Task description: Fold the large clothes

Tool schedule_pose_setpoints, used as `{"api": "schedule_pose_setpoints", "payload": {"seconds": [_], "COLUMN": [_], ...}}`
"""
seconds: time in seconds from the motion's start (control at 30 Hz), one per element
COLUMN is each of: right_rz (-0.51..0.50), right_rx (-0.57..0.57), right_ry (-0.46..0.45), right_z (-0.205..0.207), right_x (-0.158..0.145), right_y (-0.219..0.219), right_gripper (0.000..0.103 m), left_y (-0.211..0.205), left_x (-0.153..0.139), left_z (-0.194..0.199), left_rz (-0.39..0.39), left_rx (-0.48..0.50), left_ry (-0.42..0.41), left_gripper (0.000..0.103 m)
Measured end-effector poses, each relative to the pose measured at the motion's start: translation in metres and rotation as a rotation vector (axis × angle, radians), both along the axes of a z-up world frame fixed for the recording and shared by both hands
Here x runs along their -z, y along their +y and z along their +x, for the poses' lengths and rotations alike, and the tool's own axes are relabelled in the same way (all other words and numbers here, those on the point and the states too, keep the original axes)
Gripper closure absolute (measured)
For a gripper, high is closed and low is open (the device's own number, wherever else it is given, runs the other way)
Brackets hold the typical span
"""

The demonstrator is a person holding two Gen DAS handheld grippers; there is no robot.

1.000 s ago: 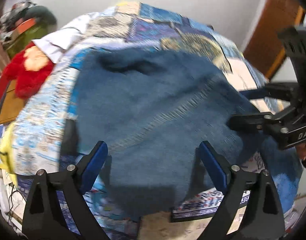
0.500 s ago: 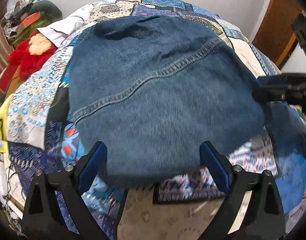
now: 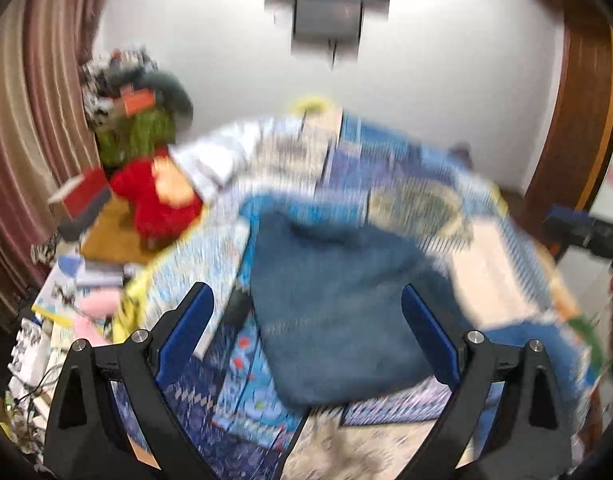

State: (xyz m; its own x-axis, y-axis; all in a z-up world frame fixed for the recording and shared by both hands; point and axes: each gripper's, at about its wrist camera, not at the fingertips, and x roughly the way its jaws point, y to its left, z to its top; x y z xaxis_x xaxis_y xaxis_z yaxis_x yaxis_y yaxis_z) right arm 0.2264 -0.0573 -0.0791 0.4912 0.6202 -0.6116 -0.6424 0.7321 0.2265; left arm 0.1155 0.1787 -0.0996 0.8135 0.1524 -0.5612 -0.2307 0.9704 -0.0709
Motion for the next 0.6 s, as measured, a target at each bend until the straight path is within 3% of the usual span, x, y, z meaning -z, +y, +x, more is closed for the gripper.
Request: {"api": "schedule_pose_setpoints", "payload": {"seconds": [0.1, 0.3, 0.47, 0.6], "right_rz": [0.079, 0.194, 0.243, 0.216], "right_rx": [0.007, 0.022, 0.044, 0.091], "right_ry": [-0.122, -0.322, -0.39, -0.436], "right_z": [-0.031, -0.098, -0.143, -0.171], "right_x": [-0.039, -0.093, -0.107, -0.106], "right_y": [-0.001, -0.005, -0.009, -0.01], "right_gripper": [0.026, 0.026, 0.026, 0.026], "left_y": [-0.005, -0.024, -0.042, -0.054], "left_x": [-0.046, -0.098, -0.11, -0.111], "left_z": [-0.029, -0.083, -0.115, -0.132], "left_rz": [-0.005, 0.013, 0.056, 0.097], "left_rx": [0.006, 0.024, 0.014, -0.008], "left_ry": [-0.159, -0.363, -0.444, -0.473], "left_gripper": [0.007, 0.007, 0.007, 0.007]}}
